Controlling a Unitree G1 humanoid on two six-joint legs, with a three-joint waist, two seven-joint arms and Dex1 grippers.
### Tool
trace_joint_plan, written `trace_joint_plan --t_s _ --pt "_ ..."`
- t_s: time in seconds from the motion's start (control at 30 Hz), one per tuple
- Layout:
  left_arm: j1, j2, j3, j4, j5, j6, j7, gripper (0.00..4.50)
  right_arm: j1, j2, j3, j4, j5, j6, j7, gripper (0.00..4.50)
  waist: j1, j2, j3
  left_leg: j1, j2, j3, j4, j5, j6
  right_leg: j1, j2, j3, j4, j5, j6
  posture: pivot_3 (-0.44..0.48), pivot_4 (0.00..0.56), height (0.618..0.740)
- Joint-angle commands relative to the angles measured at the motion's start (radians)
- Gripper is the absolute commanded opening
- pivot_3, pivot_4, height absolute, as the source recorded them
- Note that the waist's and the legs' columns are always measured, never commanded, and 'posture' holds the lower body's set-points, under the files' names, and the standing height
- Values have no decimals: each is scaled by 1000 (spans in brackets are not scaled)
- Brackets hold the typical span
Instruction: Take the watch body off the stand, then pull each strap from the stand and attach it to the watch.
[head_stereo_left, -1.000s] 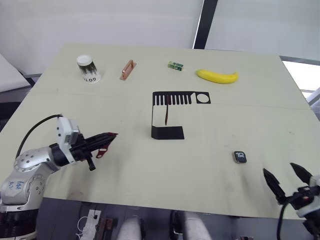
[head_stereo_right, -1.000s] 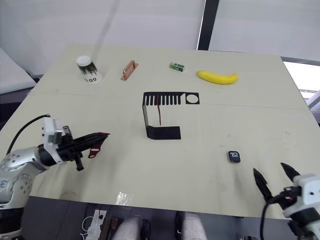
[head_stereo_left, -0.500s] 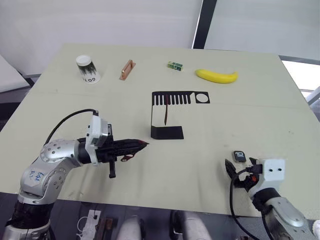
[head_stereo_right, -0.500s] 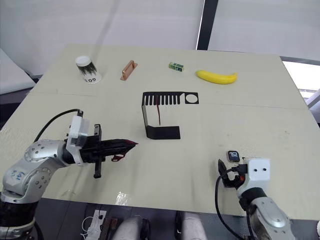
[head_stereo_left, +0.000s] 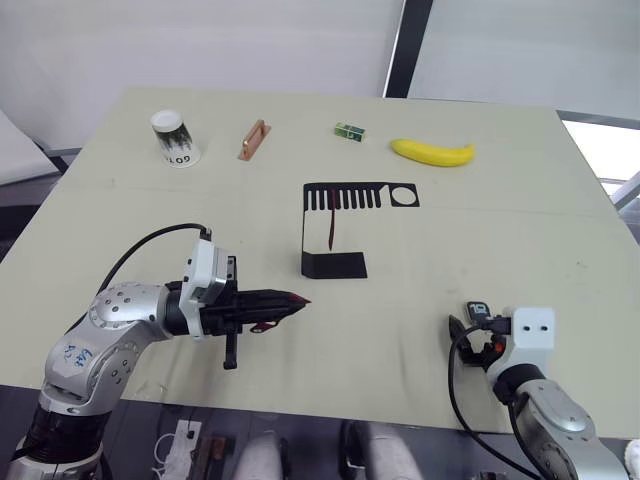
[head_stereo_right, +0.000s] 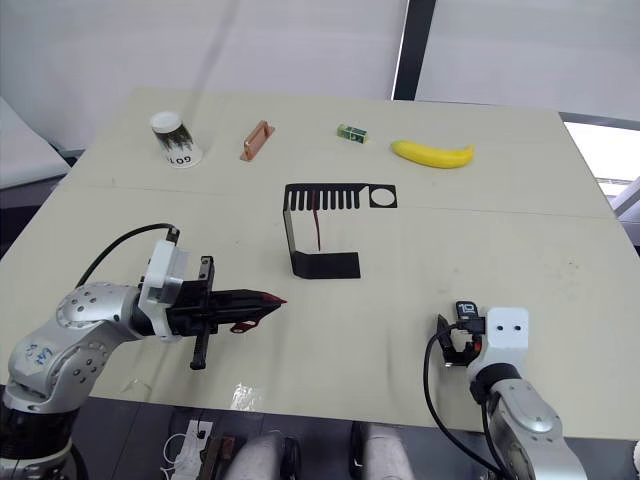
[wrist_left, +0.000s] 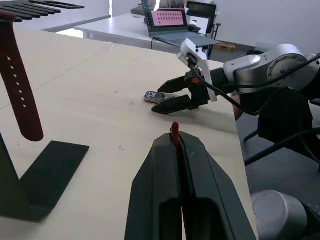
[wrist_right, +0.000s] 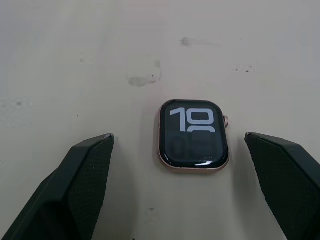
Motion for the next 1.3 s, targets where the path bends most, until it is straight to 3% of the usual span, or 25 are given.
trace_joint_plan --t_s 0.03,0.63,0.87,1.07,1.1,1.3 --pt "-4 -3 -3 -17 -14 -5 -6 0 -7 -13 -17 18 17 17 24 4447 0 0 0 0 0 0 0 0 0 0 0 0 0 0 0 0 150 740" --pt "-9 -12 -8 -2 -2 -16 -7 0 18 0 -11 103 44 -5 61 4447 -2 -4 -2 0 0 0 0 0 0 1 0 0 0 0 0 0 150 740" --pt "-10 -10 -2 1 2 -18 -3 0 19 -7 -1 150 33 -31 85 4447 -2 -15 -9 1 1 0 0 0 0 1 0 0 0 0 0 0 150 740" --pt "-10 -9 1 -1 3 -17 1 0 21 -10 0 177 29 -56 94 1733 -2 -17 -11 1 1 -1 0 0 0 1 0 0 0 0 0 0 150 740" --pt "-11 -8 2 0 3 -17 1 0 18 -7 -4 182 34 -58 93 1529 -2 -17 -11 1 1 -1 0 0 0 1 0 0 0 0 0 0 150 740" --pt "-23 -6 1 10 6 -18 -3 0 8 -4 -19 186 50 -62 96 1533 -2 -17 -11 1 1 -1 0 0 0 1 0 0 0 0 0 0 150 740"
